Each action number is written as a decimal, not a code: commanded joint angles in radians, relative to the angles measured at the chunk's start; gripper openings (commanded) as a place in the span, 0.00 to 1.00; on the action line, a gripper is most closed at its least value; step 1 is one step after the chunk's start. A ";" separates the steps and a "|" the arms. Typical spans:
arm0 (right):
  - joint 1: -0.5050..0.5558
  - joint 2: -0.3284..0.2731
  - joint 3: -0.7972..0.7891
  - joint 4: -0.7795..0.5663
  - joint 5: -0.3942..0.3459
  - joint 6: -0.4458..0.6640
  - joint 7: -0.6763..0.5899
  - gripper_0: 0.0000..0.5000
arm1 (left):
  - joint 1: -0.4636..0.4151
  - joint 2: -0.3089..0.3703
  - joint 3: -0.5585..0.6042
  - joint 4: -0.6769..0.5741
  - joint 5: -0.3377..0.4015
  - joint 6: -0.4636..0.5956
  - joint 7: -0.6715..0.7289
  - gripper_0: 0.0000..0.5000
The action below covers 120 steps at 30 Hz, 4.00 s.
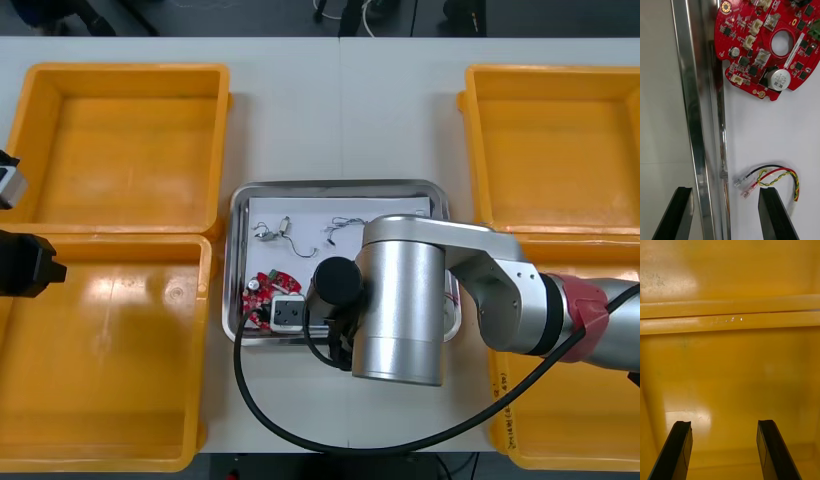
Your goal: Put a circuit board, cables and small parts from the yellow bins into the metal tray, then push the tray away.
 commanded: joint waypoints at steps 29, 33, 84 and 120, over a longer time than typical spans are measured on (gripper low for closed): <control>0.016 0.038 0.097 0.030 0.073 -0.069 0.020 1.00 | 0.018 0.040 0.018 -0.034 0.009 0.006 -0.107 1.00; 0.016 0.032 0.098 0.030 0.073 -0.069 0.020 1.00 | 0.018 0.040 0.018 -0.034 0.009 0.006 -0.107 1.00; 0.038 0.031 0.045 0.046 0.145 -0.075 0.015 0.00 | 0.018 0.040 0.018 -0.034 0.009 0.006 -0.107 1.00; -0.057 0.006 -0.060 0.339 0.130 -0.322 0.142 0.00 | 0.018 0.040 0.018 -0.034 0.009 0.006 -0.107 1.00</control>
